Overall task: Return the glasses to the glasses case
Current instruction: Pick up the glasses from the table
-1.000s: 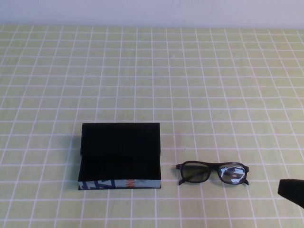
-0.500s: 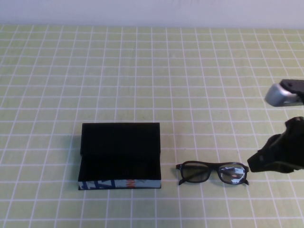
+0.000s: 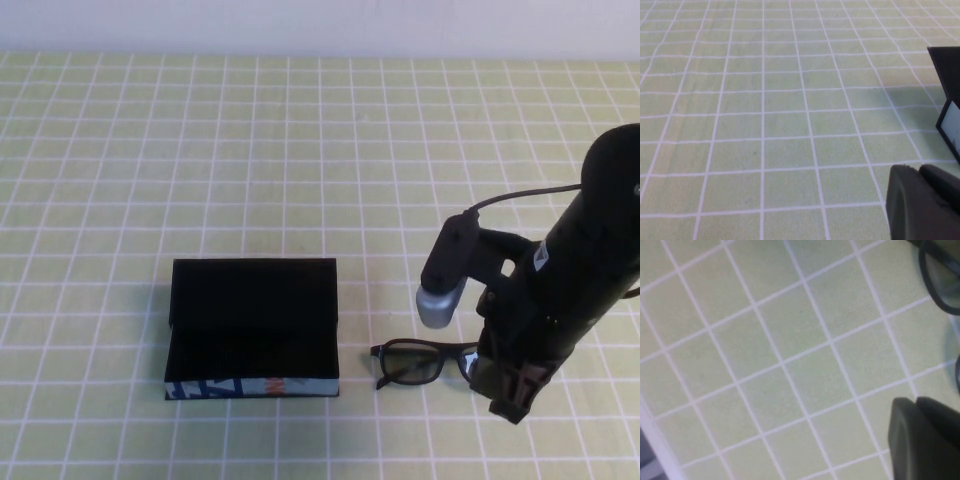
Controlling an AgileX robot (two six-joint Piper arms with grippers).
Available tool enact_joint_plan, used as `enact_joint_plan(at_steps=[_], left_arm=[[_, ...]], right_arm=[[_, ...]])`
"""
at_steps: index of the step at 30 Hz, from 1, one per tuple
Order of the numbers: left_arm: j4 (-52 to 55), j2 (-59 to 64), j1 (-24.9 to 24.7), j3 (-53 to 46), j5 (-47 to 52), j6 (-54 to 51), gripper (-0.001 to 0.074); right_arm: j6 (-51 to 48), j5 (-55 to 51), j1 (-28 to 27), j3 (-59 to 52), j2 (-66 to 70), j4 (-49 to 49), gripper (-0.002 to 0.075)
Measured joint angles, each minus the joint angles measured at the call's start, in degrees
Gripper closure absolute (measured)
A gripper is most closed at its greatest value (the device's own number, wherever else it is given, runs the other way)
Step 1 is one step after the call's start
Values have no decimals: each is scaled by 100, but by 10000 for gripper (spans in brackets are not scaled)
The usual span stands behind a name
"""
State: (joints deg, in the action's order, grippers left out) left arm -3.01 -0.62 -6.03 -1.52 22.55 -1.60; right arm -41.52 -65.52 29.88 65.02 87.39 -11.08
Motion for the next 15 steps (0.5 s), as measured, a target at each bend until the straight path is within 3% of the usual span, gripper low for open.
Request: enact_joint_plan(at_steps=[8, 15], left_arm=[[0, 0, 0, 0, 0, 0, 739], [0, 0, 0, 0, 0, 0, 739]], right_arm=[[-993, 534, 0, 55, 456, 535, 705], [-1864, 612, 0, 586, 958, 572, 446]])
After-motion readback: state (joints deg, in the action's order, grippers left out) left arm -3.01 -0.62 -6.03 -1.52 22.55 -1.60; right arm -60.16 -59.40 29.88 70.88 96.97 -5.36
